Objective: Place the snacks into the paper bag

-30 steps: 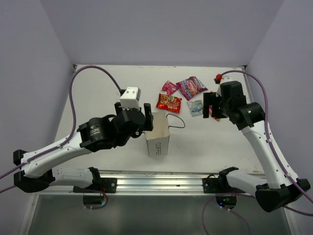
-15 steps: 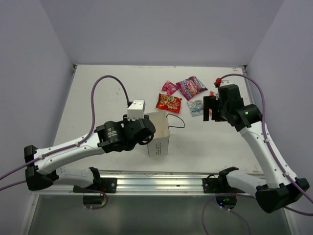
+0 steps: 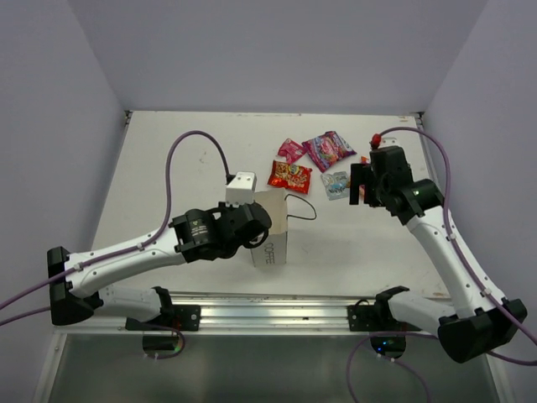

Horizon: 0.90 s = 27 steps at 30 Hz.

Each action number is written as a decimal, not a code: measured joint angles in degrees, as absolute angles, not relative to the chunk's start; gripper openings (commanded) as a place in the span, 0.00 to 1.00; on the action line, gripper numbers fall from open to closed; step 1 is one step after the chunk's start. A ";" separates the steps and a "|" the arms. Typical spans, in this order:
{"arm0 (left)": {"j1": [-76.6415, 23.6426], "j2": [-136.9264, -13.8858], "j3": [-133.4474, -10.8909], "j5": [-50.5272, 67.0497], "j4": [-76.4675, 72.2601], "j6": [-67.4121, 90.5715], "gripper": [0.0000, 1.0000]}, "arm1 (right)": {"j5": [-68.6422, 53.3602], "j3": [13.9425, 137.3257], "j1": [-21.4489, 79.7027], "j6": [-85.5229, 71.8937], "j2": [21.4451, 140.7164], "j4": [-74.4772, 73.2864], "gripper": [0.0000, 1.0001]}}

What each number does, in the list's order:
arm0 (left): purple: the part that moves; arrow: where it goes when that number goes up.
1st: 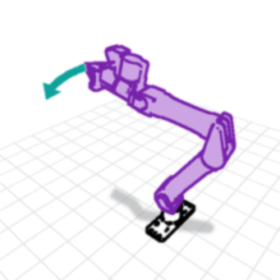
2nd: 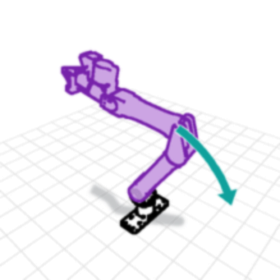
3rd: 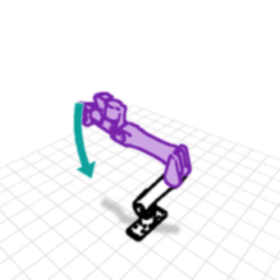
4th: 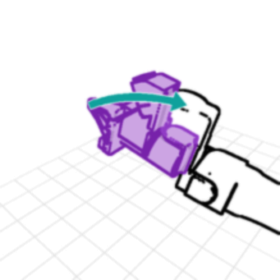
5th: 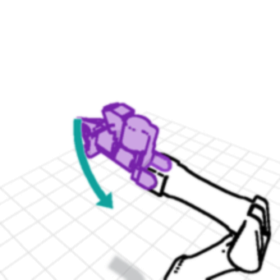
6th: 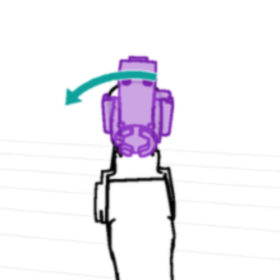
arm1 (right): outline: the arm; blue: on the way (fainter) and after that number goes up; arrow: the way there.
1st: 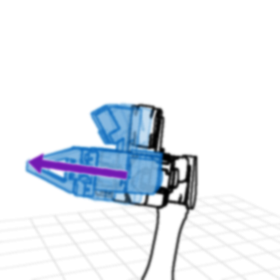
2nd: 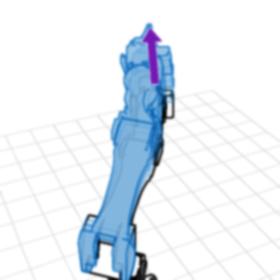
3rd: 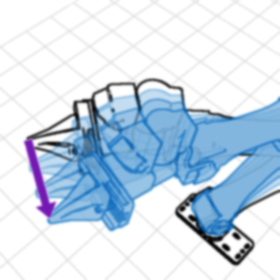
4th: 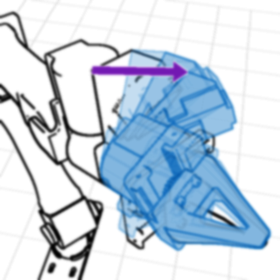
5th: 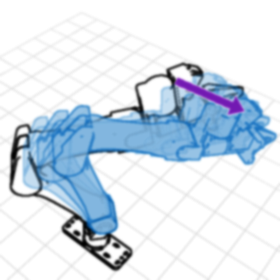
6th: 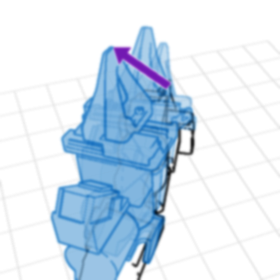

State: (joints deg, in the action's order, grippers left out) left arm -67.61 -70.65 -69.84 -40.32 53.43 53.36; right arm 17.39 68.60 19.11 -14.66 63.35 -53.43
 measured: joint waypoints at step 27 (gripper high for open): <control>-66.87 -72.05 -70.28 -41.19 51.75 48.56 0.00 | 27.90 89.69 10.70 -11.97 114.74 -37.69 0.76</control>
